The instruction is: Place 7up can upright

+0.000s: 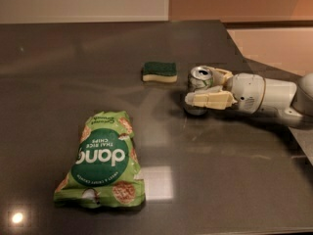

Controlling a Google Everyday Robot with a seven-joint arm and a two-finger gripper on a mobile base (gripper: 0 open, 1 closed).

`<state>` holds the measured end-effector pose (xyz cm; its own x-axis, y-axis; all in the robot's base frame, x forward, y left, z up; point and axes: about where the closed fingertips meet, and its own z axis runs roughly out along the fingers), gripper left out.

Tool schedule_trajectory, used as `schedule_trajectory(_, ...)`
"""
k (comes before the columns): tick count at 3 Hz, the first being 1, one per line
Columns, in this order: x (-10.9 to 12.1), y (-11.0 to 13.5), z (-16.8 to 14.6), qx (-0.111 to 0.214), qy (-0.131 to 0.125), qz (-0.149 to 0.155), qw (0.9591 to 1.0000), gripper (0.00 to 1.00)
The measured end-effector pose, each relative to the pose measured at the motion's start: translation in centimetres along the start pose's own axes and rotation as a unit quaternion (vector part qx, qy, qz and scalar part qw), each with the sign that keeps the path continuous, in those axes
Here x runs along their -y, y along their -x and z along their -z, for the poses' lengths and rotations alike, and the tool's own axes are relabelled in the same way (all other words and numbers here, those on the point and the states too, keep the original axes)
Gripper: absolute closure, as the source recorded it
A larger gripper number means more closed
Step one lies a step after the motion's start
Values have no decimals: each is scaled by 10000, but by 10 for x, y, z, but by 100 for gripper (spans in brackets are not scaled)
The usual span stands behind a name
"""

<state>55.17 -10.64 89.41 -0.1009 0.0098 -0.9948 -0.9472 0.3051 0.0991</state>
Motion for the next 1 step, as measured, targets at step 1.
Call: schedule_trajectory(1, 0, 0, 0, 0, 1, 0, 10000, 0)
